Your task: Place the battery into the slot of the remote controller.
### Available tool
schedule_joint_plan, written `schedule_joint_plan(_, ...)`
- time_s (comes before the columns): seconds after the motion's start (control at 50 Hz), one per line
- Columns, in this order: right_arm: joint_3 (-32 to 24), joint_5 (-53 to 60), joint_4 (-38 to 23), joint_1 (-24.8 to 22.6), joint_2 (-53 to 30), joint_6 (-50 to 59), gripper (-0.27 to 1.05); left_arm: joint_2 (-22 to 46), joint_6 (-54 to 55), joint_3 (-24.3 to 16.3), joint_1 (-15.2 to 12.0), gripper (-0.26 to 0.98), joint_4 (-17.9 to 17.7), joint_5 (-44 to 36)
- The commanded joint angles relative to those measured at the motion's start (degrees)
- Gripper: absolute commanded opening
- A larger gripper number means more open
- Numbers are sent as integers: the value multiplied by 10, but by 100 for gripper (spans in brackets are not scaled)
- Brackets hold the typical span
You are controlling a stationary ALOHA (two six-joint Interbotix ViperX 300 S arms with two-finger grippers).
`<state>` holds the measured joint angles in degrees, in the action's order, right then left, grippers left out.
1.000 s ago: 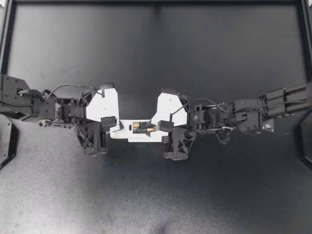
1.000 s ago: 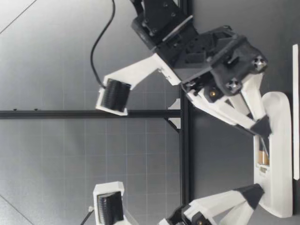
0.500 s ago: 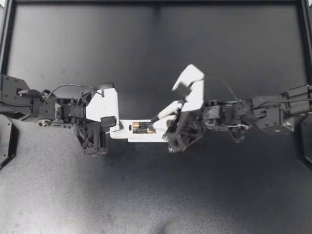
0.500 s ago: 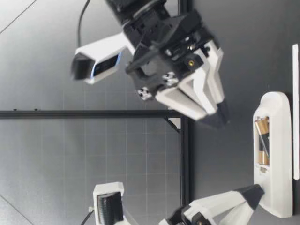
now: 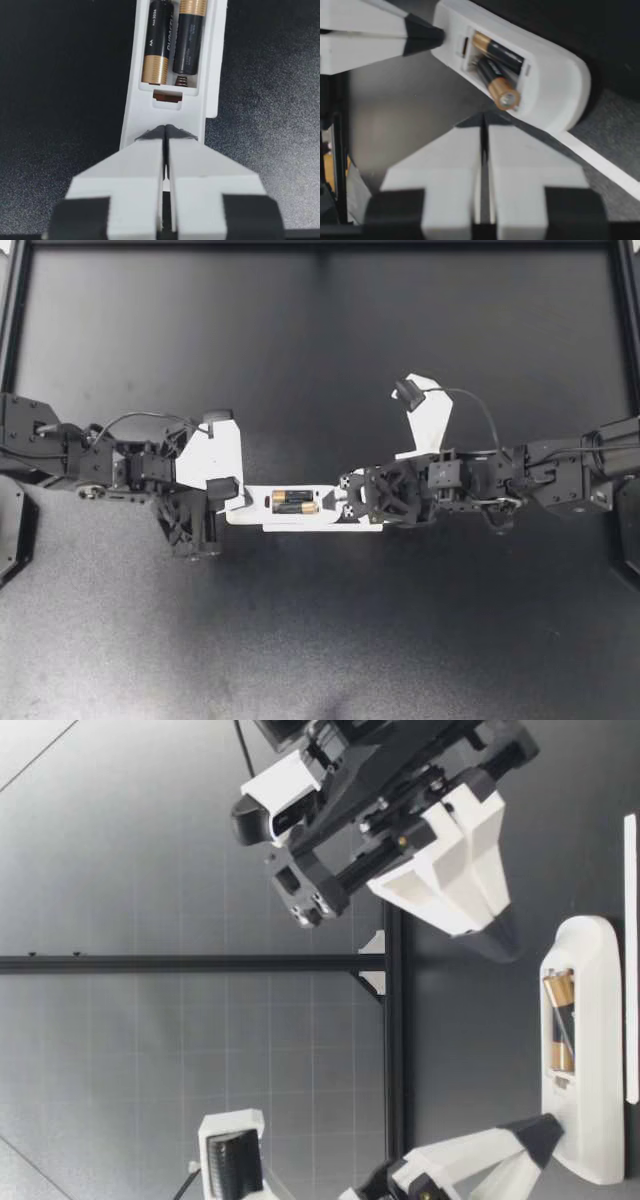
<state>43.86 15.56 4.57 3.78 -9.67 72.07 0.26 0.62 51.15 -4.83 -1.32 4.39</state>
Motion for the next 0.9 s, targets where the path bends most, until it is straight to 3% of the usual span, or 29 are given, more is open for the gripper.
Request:
schedule_joint_plan(0.0, -13, 1, -1, -2, 3, 3, -13, -7, 0, -2, -2, -18, -1, 3)
schedule_joint_plan(0.88, -54, -4, -31, 5, -47, -3, -13, -4, -2, -1, -2, -18, -2, 3)
